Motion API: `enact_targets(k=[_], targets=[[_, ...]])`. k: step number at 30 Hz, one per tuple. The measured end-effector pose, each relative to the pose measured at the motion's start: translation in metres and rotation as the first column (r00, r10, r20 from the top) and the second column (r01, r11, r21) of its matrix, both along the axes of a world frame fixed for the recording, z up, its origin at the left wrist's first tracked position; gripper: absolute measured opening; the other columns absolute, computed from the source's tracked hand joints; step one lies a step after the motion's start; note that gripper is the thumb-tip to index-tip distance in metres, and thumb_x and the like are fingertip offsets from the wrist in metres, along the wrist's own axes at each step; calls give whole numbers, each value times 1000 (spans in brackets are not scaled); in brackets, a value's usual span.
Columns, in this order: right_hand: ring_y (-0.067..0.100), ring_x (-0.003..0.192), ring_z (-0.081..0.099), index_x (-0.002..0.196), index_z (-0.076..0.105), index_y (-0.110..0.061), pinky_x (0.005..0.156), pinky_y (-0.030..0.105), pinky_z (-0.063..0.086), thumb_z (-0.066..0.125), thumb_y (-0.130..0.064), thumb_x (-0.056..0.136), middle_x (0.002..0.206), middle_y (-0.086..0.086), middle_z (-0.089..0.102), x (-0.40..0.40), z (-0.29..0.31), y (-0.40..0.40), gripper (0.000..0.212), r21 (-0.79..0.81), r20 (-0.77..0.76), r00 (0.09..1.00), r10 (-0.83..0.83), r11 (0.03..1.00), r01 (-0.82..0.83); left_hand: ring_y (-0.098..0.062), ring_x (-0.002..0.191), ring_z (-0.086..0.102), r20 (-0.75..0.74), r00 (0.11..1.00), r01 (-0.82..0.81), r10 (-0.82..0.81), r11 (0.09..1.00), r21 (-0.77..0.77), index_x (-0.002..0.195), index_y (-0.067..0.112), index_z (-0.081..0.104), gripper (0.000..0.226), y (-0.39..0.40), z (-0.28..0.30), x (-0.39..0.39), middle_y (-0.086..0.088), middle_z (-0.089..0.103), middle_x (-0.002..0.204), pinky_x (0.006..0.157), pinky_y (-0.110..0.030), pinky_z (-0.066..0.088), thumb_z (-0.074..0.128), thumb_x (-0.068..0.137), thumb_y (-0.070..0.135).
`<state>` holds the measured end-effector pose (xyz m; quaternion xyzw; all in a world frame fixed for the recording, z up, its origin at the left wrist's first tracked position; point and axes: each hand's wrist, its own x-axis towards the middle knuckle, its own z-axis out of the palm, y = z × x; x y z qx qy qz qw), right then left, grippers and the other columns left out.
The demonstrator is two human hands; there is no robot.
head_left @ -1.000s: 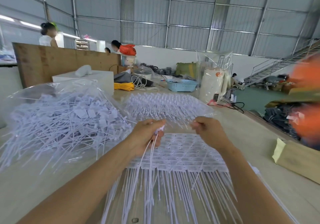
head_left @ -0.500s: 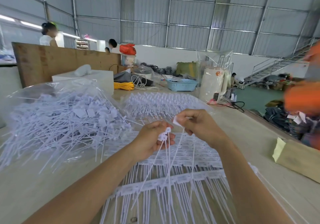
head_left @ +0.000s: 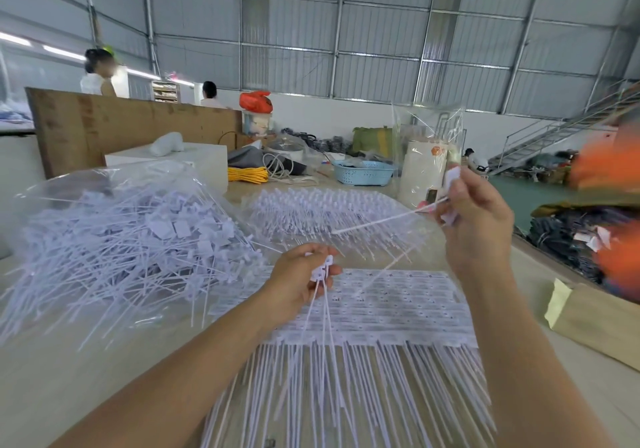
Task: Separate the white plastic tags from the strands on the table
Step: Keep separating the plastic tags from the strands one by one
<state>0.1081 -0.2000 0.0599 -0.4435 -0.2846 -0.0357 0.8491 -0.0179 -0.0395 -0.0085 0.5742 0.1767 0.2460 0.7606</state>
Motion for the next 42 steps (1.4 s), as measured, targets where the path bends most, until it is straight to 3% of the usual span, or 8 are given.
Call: enact_targets(k=[3,6,10,16,18,21,27,42], targets=[[17,61,46,103,68,-16,70,40,43,59,-14,80,65,-1,57,3,3,-5,24,166,-125,953,276,953,-254,-14,43,52,18,1000,13,-13,1000,-6,84,8,64,19,3,-1,1,-7,67,61,39,-17,36,50,97,10],[11,58,44,93,73,-15,60,25,40,64,-17,69,61,-3,56,-7,-7,4,26,-174,-115,915,387,899,-402,-13,41,51,35,999,36,-35,999,-15,84,8,63,19,3,-2,1,-7,65,61,37,-15,33,49,97,10],[10,50,46,91,71,-11,51,21,42,67,-1,80,63,4,56,-29,-37,37,15,-746,25,914,406,616,-253,-13,42,51,-12,996,88,-88,996,-26,83,11,63,37,0,-3,4,-6,61,59,40,-18,34,49,94,43],[16,64,58,94,64,-11,65,26,54,63,3,85,84,7,57,-26,-52,48,17,-783,74,912,403,591,-197,-13,42,49,-30,999,-40,44,990,136,78,7,56,24,1,-14,5,-6,54,58,41,-19,37,69,83,27],[18,62,58,85,63,-9,65,30,53,61,-9,90,76,8,60,-25,-54,45,5,-850,51,899,435,492,-190,-12,43,49,-5,996,-85,87,980,179,76,8,57,21,3,-15,7,-5,55,56,44,-22,39,68,85,22],[10,48,53,75,60,-6,50,22,47,52,-22,96,66,4,59,-28,-58,44,27,-935,55,868,494,331,-130,-12,41,47,-2,996,-89,92,967,240,72,7,56,23,4,-17,7,-3,57,52,40,-20,37,69,85,21],[2,41,40,61,55,-11,49,18,34,56,-18,94,52,-2,47,-29,-57,49,34,-914,213,862,460,405,10,-13,39,44,18,997,-77,75,969,236,65,7,56,26,4,-18,6,-2,52,47,39,-18,36,69,85,18],[-1,46,45,60,57,-14,58,20,39,59,-11,91,50,-10,49,-26,-60,51,31,-892,322,837,443,438,112,-13,36,42,-14,992,-115,126,939,323,67,3,54,27,3,-18,8,-4,51,45,39,-20,31,68,87,14]])
